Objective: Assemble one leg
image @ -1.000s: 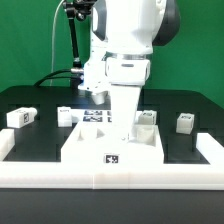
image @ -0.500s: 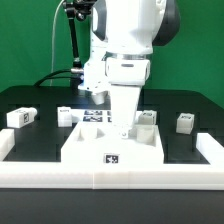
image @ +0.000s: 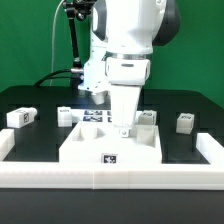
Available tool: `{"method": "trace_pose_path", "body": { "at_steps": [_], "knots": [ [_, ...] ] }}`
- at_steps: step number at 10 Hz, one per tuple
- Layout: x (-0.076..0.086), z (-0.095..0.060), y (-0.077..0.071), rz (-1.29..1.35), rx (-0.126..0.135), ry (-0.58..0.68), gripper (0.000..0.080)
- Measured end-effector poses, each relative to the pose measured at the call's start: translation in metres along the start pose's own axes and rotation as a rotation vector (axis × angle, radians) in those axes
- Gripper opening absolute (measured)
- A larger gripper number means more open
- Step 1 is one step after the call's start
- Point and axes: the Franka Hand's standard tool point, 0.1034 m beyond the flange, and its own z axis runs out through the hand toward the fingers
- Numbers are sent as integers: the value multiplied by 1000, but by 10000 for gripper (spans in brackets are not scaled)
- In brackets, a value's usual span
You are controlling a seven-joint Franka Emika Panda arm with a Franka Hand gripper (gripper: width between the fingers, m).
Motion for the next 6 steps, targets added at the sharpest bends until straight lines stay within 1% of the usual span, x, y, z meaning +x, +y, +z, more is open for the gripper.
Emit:
{"method": "trace_pose_path", "body": {
  "at_steps": [2,3,5,6],
  "knots": [
    [0,0,0,-7,-1,-1,57],
    [5,-1,2,-84,-8,-10,57],
    [27,-1,4,-135,-17,-18,57],
    [36,0,3,-151,-18,-18,57]
  ]
}}
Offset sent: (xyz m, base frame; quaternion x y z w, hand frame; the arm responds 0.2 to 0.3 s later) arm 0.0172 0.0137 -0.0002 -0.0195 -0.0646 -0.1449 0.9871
